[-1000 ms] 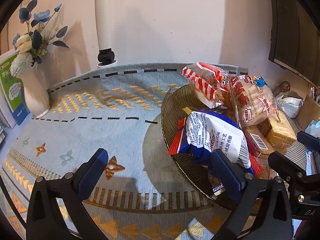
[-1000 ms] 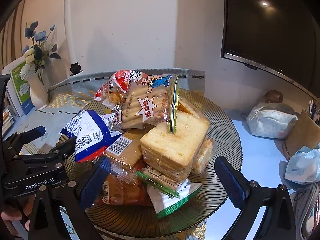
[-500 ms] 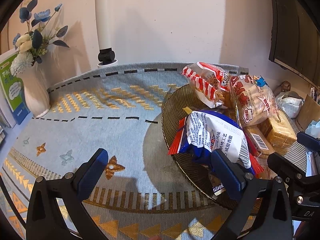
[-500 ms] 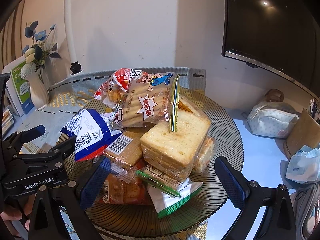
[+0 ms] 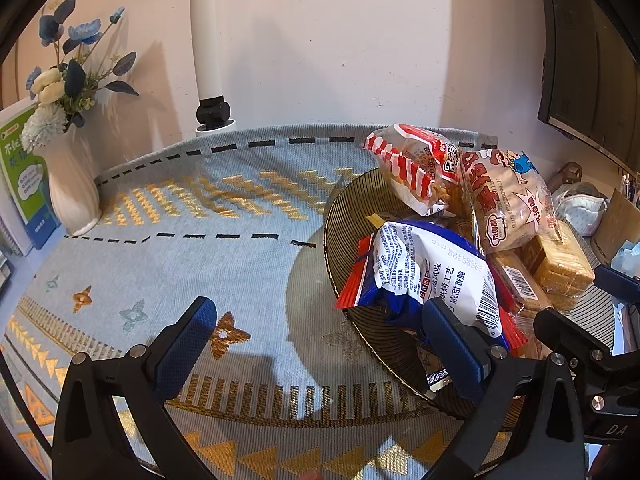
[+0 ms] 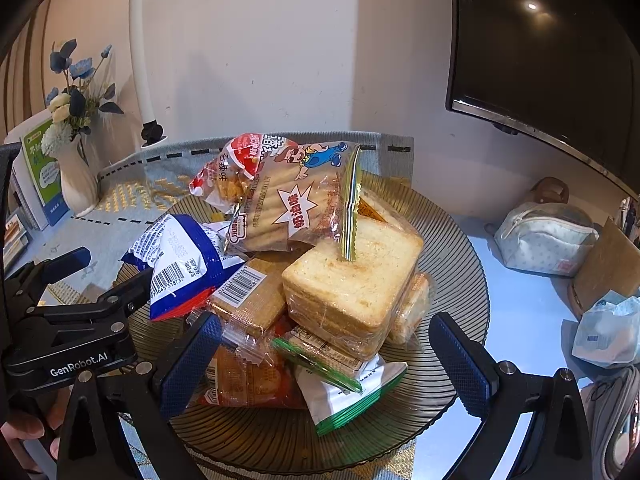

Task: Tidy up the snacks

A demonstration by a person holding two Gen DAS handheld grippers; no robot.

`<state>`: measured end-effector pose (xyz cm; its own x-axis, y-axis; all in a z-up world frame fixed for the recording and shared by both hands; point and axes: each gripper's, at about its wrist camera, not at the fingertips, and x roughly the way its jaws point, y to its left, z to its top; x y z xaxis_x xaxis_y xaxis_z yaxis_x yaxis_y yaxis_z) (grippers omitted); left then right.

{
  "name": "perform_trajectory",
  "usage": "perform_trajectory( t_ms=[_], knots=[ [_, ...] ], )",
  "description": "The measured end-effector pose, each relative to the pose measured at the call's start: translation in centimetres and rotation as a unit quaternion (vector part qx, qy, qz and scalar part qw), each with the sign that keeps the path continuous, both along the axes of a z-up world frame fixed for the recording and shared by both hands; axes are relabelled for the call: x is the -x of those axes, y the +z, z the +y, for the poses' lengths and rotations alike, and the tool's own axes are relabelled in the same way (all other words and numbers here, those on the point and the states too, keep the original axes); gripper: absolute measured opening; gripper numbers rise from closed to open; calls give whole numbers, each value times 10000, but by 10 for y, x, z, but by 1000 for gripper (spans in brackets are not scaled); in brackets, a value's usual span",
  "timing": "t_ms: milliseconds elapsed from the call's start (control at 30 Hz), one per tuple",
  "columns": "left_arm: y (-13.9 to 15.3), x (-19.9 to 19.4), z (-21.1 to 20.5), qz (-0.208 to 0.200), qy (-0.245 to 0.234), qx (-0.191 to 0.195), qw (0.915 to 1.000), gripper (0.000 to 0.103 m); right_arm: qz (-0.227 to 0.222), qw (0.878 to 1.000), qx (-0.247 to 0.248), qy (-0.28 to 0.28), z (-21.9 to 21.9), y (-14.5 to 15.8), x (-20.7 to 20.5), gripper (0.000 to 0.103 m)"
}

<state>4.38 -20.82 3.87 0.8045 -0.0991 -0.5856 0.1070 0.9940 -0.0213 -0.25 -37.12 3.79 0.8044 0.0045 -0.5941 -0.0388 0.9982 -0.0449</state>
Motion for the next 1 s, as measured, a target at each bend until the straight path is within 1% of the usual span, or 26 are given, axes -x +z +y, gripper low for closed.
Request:
perform_trajectory(
  t_ms=[533,867,1000],
  knots=[
    [-1,-1,0,11,12,19,10000,102,36,10000,15,-1,0,-1,0,103],
    [-1,-1,0,5,20,5,10000,102,108,9998,182,-23,4,-5,-3,103],
    [-1,-1,0,0,24,4,10000,102,71,9999,94,-9,2,-3,-2,103]
  ],
)
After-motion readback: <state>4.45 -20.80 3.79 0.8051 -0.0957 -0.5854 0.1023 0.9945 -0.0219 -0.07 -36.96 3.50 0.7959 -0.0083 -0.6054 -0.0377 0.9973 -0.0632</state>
